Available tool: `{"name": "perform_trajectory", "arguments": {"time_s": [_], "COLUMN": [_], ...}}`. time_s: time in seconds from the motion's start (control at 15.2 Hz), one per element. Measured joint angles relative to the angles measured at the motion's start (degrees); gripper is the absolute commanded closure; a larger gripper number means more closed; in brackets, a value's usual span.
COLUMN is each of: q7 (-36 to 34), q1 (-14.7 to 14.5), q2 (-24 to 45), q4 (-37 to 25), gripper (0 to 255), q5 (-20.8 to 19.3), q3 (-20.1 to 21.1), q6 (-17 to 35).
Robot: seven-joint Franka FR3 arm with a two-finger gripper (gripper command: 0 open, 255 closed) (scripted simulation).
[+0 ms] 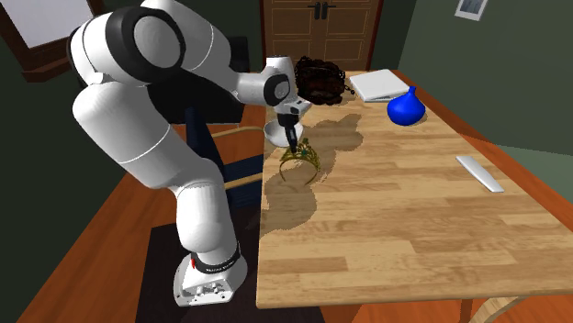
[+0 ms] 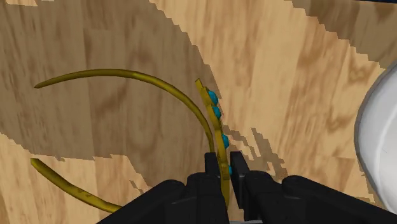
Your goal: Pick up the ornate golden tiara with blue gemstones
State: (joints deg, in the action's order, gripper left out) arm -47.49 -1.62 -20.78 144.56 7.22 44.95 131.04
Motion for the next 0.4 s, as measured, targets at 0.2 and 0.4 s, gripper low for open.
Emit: {"name": "perform_trajectory", "arguments": {"time_s": [0.2, 0.4], "q7": [0.9, 1.6], "q1": [-0.7, -1.1], "q2": [-1.6, -2.8], "q4": [-1.0, -2.2], "gripper": [255, 255], "q5": [0.8, 1.2], "q3": [-1.1, -1.9], "q6": [-2.4, -4.8]}}
